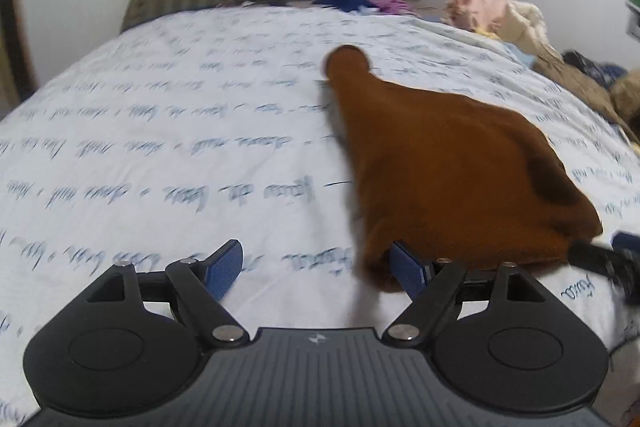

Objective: Fold small clothes

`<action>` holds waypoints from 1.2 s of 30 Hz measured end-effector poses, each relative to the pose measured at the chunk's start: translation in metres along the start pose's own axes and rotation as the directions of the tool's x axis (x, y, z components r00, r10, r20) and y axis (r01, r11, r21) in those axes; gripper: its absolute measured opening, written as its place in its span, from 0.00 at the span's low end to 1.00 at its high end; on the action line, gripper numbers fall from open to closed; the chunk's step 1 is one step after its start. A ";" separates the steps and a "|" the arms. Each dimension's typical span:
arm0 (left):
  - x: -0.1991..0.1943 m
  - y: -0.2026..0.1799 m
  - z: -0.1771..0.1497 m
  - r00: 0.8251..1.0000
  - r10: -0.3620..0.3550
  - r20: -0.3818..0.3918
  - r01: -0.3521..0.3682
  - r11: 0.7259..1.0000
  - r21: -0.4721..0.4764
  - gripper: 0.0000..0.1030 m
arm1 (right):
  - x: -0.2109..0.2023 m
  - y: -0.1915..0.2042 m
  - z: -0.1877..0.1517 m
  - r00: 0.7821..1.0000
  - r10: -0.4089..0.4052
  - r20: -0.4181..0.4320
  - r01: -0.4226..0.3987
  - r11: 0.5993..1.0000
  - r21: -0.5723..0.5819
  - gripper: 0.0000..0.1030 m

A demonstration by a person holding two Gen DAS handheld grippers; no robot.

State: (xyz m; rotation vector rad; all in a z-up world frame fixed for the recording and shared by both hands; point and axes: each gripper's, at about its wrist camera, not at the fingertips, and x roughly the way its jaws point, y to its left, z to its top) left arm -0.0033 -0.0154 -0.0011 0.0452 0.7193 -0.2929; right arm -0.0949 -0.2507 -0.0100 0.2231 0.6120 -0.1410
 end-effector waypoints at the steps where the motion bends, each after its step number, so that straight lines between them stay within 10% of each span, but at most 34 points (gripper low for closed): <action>1: -0.008 0.007 0.002 1.000 0.025 0.000 -0.025 1.000 -0.013 0.78 | -0.007 0.006 0.001 1.000 0.006 -0.006 -0.006 0.999 -0.033 0.92; 5: -0.065 0.032 0.009 0.966 0.223 0.132 -0.228 0.974 0.019 0.79 | -0.051 0.024 0.008 0.978 0.207 -0.031 -0.209 0.976 -0.068 0.93; 8: -0.090 0.040 0.014 0.931 0.281 0.234 -0.298 0.954 0.040 0.85 | -0.080 0.001 0.018 0.780 0.622 0.076 -0.625 0.765 0.156 0.99; 9: -0.087 0.038 0.014 0.938 0.256 0.235 -0.276 0.959 0.060 0.85 | -0.083 -0.003 0.021 0.756 0.644 0.116 -0.653 0.736 0.177 0.99; 10: -0.080 0.032 0.014 0.950 0.232 0.210 -0.252 0.965 0.075 0.86 | -0.085 -0.002 0.024 0.788 0.599 0.142 -0.616 0.772 0.159 0.99; 12: -0.057 0.020 0.008 0.975 0.159 0.157 -0.174 0.981 0.083 0.86 | -0.077 0.012 0.028 0.920 0.372 0.125 -0.380 0.924 0.050 1.00; 14: -0.029 0.004 0.000 0.988 0.106 0.113 -0.116 0.990 0.083 0.86 | -0.054 0.032 0.023 0.987 0.134 0.092 -0.125 0.988 -0.095 1.00; 20: 0.023 -0.029 -0.013 0.972 0.190 0.137 -0.205 0.973 0.104 0.86 | 0.002 0.037 0.001 0.980 -0.066 0.189 0.104 0.975 -0.197 1.00; 36: 0.032 -0.004 -0.022 0.980 0.185 0.078 -0.185 0.983 -0.009 0.86 | 0.020 0.017 -0.029 0.991 -0.010 0.136 0.022 0.996 -0.089 1.00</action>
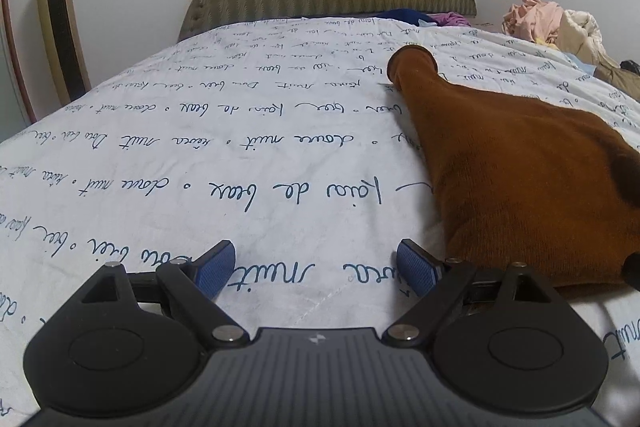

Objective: Fold small clothes

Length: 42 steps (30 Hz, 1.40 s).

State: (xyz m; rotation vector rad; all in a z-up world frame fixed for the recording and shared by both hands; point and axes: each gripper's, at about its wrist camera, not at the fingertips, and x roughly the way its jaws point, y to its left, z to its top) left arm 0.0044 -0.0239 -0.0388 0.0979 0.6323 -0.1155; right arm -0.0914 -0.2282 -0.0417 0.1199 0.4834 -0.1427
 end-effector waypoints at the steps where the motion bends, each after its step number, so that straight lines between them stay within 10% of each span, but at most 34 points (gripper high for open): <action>1: -0.001 -0.001 -0.001 1.000 0.003 -0.001 -0.003 1.000 0.005 0.86 | 0.000 0.001 0.000 1.000 -0.004 -0.006 0.004 1.000 -0.008 1.00; 15: -0.009 0.005 -0.009 1.000 0.000 -0.010 0.000 1.000 -0.001 0.93 | 0.002 0.032 -0.010 0.998 -0.049 -0.049 0.039 0.982 -0.186 1.00; 42: -0.017 0.009 -0.022 0.999 -0.038 0.001 0.038 0.999 0.014 0.99 | -0.001 0.018 -0.019 0.997 -0.038 -0.060 0.035 0.998 -0.048 1.00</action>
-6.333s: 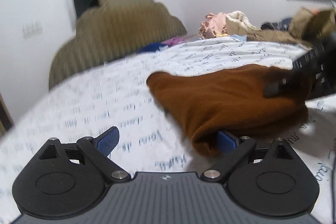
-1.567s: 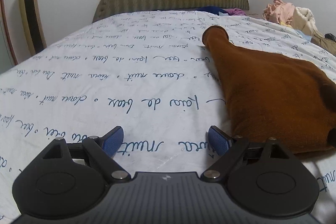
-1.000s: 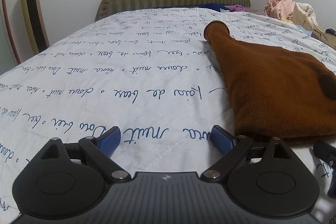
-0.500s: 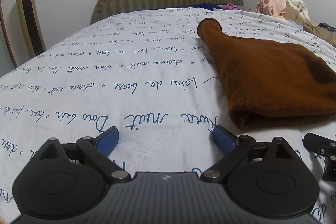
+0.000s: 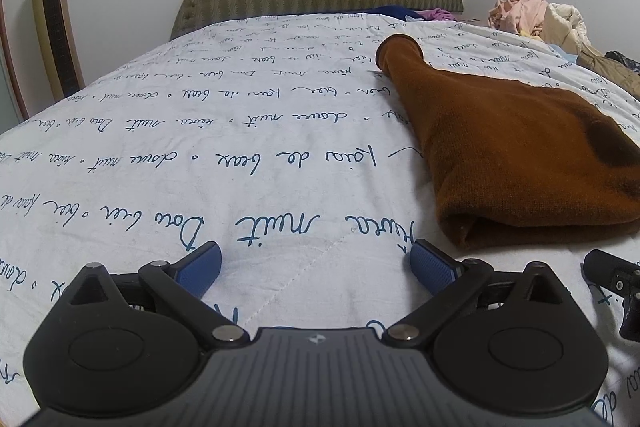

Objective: Fold small clothes

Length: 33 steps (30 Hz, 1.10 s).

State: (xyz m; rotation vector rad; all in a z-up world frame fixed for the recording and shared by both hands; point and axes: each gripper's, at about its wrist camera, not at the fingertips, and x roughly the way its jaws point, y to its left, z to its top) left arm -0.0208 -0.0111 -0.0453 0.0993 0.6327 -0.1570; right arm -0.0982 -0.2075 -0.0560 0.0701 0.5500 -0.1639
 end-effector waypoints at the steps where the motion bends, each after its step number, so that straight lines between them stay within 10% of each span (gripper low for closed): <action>1: 0.000 0.000 0.000 1.000 0.000 0.000 0.000 1.000 0.000 0.99 | 0.000 0.000 0.000 1.000 -0.004 0.003 0.004 1.000 0.002 1.00; 33: 0.001 0.000 0.000 1.000 0.004 0.000 -0.004 1.000 0.003 0.99 | 0.002 -0.004 -0.001 1.000 -0.019 0.000 0.019 0.999 0.026 1.00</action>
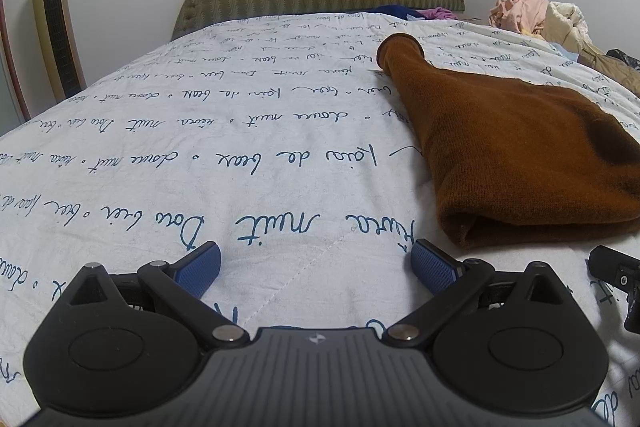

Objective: Fold small clothes

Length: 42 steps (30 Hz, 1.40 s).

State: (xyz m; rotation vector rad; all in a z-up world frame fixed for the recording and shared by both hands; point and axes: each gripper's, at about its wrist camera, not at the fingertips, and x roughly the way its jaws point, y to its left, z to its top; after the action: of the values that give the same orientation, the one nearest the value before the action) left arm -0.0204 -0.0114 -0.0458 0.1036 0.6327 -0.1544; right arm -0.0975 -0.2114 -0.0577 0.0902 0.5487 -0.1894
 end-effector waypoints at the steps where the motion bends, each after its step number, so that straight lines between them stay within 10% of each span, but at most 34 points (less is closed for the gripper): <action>1: 0.000 0.000 0.000 1.000 0.000 0.000 0.000 1.000 0.000 0.99 | 0.000 0.000 0.000 1.000 0.000 0.000 0.000 1.000 0.000 1.00; 42: 0.000 0.000 -0.001 1.000 0.000 -0.002 0.000 1.000 0.002 1.00 | -0.003 0.000 -0.001 1.000 0.011 0.012 -0.011 1.000 0.014 1.00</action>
State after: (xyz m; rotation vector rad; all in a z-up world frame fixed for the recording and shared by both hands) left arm -0.0213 -0.0114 -0.0464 0.1058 0.6342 -0.1545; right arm -0.1010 -0.2107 -0.0569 0.1057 0.5351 -0.1833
